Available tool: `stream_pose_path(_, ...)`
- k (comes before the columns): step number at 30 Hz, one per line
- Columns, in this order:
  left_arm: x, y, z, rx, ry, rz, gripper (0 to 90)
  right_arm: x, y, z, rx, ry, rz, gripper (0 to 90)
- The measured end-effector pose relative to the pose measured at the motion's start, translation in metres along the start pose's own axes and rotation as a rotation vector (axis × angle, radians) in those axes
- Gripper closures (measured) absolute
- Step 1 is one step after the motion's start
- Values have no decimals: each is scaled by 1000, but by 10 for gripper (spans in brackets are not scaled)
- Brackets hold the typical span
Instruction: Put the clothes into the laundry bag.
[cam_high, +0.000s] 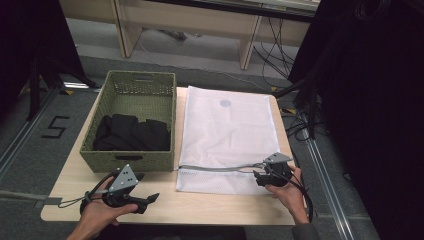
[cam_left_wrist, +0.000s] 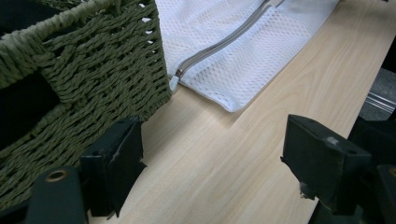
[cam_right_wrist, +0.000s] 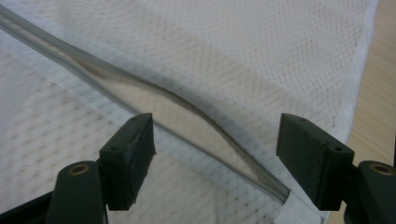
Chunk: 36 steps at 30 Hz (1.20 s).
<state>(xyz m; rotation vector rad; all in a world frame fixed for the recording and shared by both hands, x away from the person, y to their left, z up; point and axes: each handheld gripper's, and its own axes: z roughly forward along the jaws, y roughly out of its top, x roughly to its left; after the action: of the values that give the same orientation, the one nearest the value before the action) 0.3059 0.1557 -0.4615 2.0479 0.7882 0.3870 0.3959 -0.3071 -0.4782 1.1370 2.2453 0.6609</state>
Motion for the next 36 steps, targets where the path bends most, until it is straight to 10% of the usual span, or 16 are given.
stream_pose_path(9, 2, 0, 0, 10, 7, 2, 200, 0, 17, 25, 33, 5, -86, 304)
stream_pose_path(16, 2, 0, 0, -5, 11, -22, 200, 19, 38, 45, 29, 149, -225, 382)
stream_pose_path(33, 1, 0, 0, -12, 16, -29, 200, 22, 58, 68, -1, 194, -214, 545)
stream_pose_path(36, 1, 0, 1, -17, 11, -17, 200, 22, 59, 70, 3, 253, -196, 750)
